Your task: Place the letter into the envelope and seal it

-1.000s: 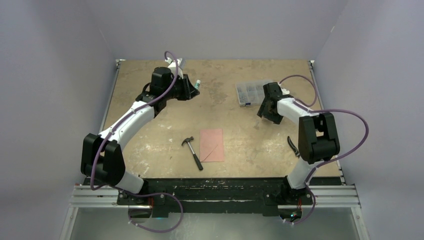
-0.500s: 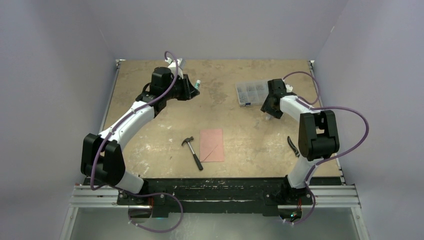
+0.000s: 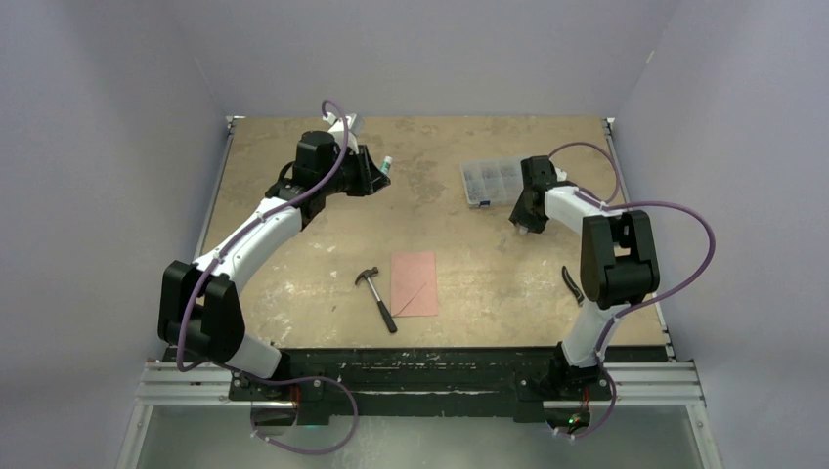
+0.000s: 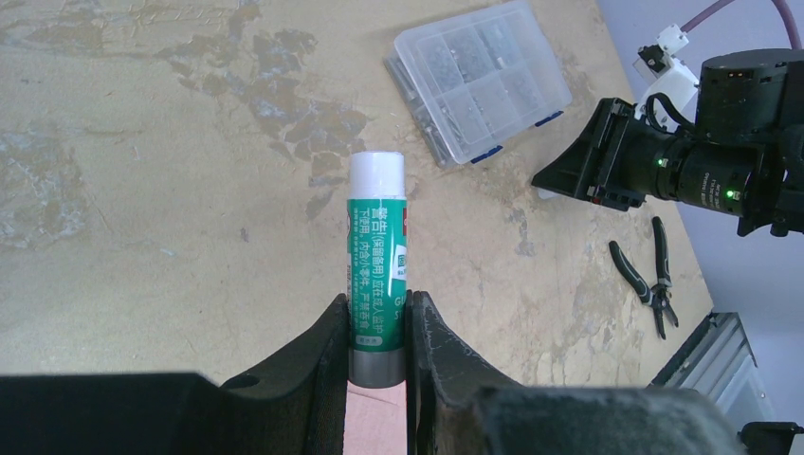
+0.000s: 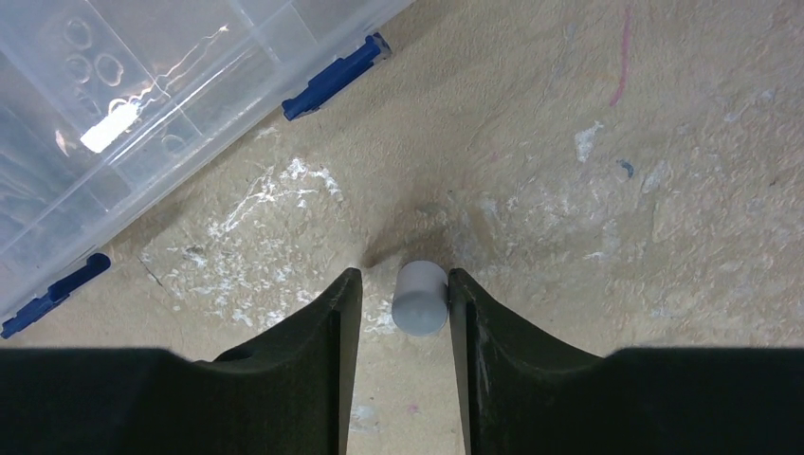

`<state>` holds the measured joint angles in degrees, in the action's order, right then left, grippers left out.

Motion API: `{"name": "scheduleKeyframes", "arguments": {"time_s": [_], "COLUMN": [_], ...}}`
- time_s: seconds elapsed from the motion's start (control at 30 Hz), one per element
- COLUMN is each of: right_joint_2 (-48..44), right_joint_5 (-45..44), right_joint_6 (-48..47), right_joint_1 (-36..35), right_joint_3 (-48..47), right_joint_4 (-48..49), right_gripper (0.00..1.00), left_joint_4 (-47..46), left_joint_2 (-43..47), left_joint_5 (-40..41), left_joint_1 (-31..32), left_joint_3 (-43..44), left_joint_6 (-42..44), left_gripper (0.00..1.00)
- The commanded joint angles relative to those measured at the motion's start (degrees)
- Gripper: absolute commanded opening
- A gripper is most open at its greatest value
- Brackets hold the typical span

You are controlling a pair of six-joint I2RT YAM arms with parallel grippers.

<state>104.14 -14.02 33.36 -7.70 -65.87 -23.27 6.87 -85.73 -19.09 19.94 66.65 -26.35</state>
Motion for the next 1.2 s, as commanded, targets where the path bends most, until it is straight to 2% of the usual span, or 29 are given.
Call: {"name": "scheduleKeyframes", "arguments": {"time_s": [0.0,0.13,0.23,0.3,0.47,0.53,0.67,0.83,1.0,1.17], "right_joint_2": [0.1,0.0,-0.7,-1.6,-6.1,-7.3,-9.7,-14.4,-18.1,-19.8], "right_joint_5": [-0.4,-0.6,0.0,0.8,8.7,15.7,36.1,50.1,58.6,65.9], "right_joint_6": [-0.9,-1.0,-1.4,-1.9,-4.9,-7.8,-8.2,-4.7,0.1,4.3], "right_joint_1": [0.2,0.2,0.2,0.2,0.1,0.2,0.1,0.1,0.0,0.0], "right_joint_3": [-2.4,-2.4,-2.7,-3.1,-5.0,-6.6,-7.3,-6.3,-5.9,-4.9], "right_joint_4": [-0.5,-0.6,-0.9,-1.1,-1.0,-0.8,1.1,6.3,11.2,15.9], "right_gripper": [0.38,0.22,0.05,0.00,0.00,0.00,0.00,0.00,0.00,0.00], "left_joint_4": [-2.0,-2.1,-2.1,-2.3,-5.5,-9.3,-12.6,-15.7,-18.2,-16.3], "left_joint_2": [0.3,0.2,0.2,0.2,-0.3,-0.6,-1.5,-2.4,-1.6,-2.2], "left_joint_5": [-0.8,-0.9,-1.0,-1.2,-6.7,-11.3,-16.6,-22.4,-22.4,-24.7], "left_joint_1": [-0.3,-0.3,-0.3,-0.3,-0.2,0.0,1.3,2.9,4.5,4.8], "left_joint_3": [0.5,0.6,0.7,0.7,0.3,-0.1,-0.3,-0.9,-3.0,-1.8], "left_joint_6": [0.4,0.5,0.6,0.6,1.8,2.0,4.2,7.1,13.6,18.7], "left_gripper": [0.00,0.00,0.00,0.00,0.00,0.00,0.00,0.00,0.00,0.00]}}
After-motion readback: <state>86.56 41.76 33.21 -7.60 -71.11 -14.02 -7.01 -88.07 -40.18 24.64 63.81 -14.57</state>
